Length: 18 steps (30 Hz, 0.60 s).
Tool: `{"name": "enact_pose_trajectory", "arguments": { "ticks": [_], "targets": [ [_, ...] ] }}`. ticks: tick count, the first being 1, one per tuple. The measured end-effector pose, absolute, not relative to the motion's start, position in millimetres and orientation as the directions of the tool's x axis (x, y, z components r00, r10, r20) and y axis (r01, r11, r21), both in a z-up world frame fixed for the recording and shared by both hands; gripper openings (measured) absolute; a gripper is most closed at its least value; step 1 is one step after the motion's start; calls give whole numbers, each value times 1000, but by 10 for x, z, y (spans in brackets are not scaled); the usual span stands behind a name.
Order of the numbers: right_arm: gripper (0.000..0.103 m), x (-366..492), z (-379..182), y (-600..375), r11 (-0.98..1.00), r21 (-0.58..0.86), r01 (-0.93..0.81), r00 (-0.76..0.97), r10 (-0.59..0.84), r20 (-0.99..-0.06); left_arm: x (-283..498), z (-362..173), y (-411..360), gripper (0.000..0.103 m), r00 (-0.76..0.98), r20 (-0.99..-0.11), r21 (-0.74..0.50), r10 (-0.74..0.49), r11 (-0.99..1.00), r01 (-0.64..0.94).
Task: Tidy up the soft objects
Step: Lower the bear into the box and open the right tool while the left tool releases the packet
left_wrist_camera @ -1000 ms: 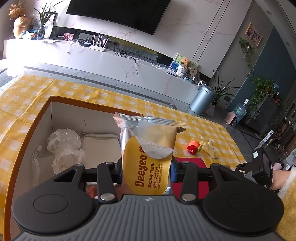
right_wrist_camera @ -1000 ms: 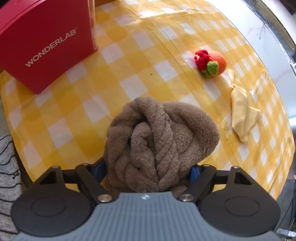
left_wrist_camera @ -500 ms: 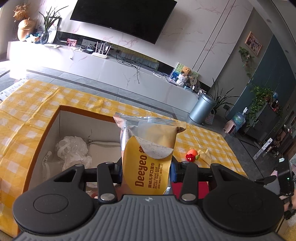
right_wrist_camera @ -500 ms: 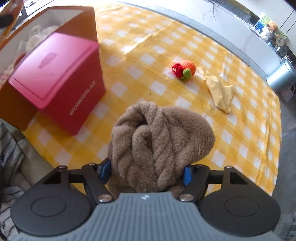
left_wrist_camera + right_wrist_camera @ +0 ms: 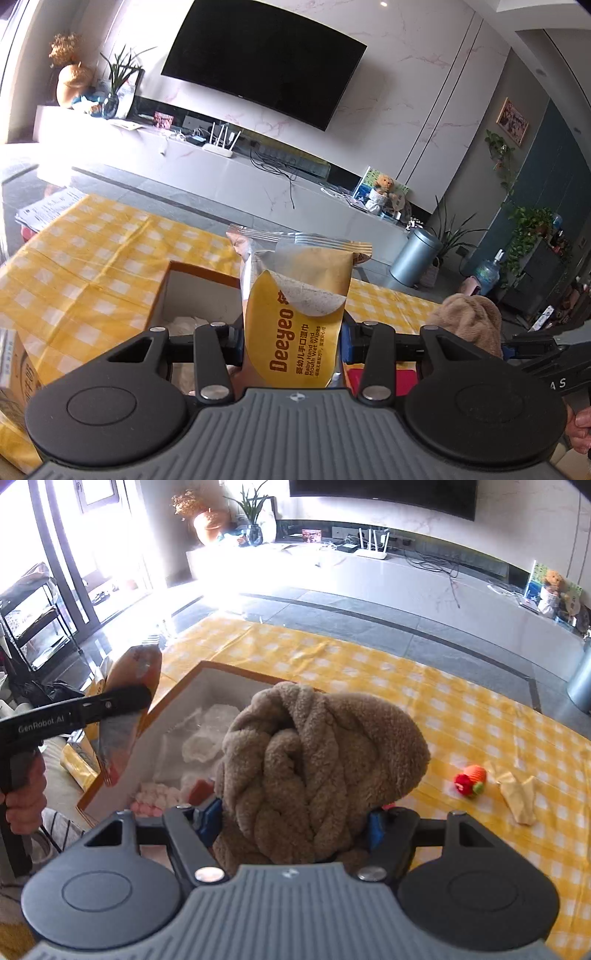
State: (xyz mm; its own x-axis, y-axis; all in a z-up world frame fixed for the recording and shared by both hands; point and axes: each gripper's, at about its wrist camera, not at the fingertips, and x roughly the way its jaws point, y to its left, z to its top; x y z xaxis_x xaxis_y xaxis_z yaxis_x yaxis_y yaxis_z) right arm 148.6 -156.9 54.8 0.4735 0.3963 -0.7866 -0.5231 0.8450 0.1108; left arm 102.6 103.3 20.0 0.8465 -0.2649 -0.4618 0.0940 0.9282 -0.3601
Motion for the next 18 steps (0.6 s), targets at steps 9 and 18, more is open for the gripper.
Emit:
{"name": "enact_pose_trajectory", "arguments": {
  "ticks": [9,18],
  "targets": [
    [70,2106,9,-508,815,185,-549,350,426,-834,1299,-41,1171,50,833,-543,-267,-111,963,-45],
    [70,2740,-590,-89,873,91,-479,320,270,-908,1399,-241,1196,50,794,-605,-198,-52,976,-87]
  ]
}}
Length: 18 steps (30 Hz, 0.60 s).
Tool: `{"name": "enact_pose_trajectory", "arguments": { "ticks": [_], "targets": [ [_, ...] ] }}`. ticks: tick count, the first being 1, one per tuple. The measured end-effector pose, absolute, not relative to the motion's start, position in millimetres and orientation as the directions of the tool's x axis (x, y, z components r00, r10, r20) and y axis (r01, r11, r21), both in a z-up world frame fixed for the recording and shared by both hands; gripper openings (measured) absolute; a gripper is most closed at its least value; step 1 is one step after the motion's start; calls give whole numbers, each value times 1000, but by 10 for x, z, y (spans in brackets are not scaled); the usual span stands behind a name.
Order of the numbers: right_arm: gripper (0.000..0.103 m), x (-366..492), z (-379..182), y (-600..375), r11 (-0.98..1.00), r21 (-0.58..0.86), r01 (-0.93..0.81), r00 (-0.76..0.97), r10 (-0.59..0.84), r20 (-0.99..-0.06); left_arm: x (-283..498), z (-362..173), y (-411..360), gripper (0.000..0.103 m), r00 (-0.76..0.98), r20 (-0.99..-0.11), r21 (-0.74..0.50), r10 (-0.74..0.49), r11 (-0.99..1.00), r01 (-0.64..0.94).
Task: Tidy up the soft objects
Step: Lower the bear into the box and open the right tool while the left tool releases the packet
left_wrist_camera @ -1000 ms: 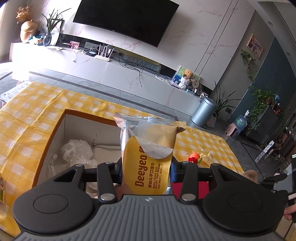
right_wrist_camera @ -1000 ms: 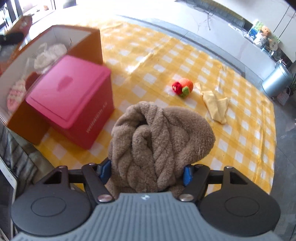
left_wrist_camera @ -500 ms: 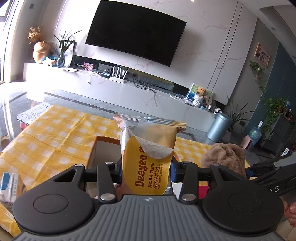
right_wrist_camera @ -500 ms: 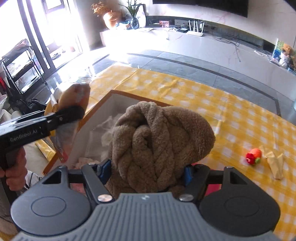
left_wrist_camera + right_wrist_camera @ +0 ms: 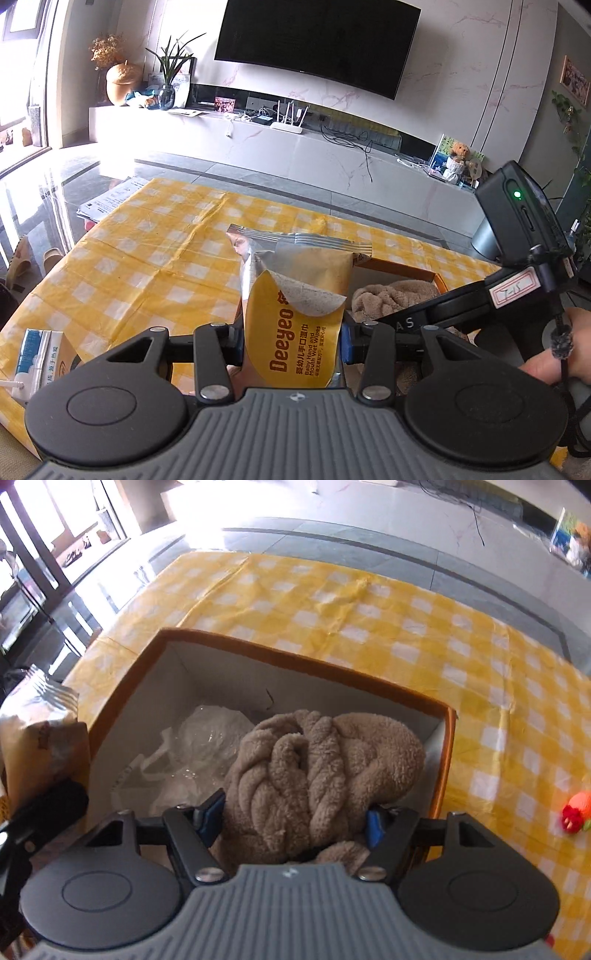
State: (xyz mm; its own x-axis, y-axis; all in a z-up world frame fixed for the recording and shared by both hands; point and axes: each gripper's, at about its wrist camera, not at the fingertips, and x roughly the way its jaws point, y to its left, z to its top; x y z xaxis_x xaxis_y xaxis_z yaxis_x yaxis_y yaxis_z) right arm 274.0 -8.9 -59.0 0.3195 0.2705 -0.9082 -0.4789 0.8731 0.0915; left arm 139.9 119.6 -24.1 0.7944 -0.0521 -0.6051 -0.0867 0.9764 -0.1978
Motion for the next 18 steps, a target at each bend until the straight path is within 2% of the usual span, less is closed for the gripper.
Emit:
{"name": "enact_pose_trajectory", "arguments": {
  "ticks": [2,3,4,5,9,11,12,13,18],
  "targets": [
    [75,2764,-597,-57,875,91,-476,316,267,-910,1403,-238,1153,50,796,-604,-180,-49,981,-76],
    [83,2772,-597,-60,877,93,-471,316,267,-910,1404,-236,1128,50,796,-604,-170,-45,983,-73],
    [84,2778,-596,-58,879,76,-471,324,252,-912,1406,-232,1105,50,797,-603,-159,-37,985,-74],
    [91,2776,-582,-52,880,43,-473,345,230,-910,1411,-230,1086,50,798,-602,-152,-33,986,-74],
    [98,2642,-391,-199,844,-29,-535,428,241,-871,1453,-239,1075,55,803,-594,-169,-49,983,-65],
    [99,2524,-212,-360,834,-45,-550,468,263,-843,1465,-250,1054,73,801,-598,-144,-42,988,-56],
    [99,2471,-119,-445,837,-79,-541,503,248,-828,1459,-241,1025,91,807,-590,-125,-32,991,-52],
    [100,2421,-18,-545,836,-92,-541,528,253,-810,1445,-223,997,101,818,-576,-109,-13,992,-61],
    [101,2277,462,-1321,884,-56,-464,630,285,-722,1373,-132,851,103,842,-540,-35,17,998,-43]
  ]
}}
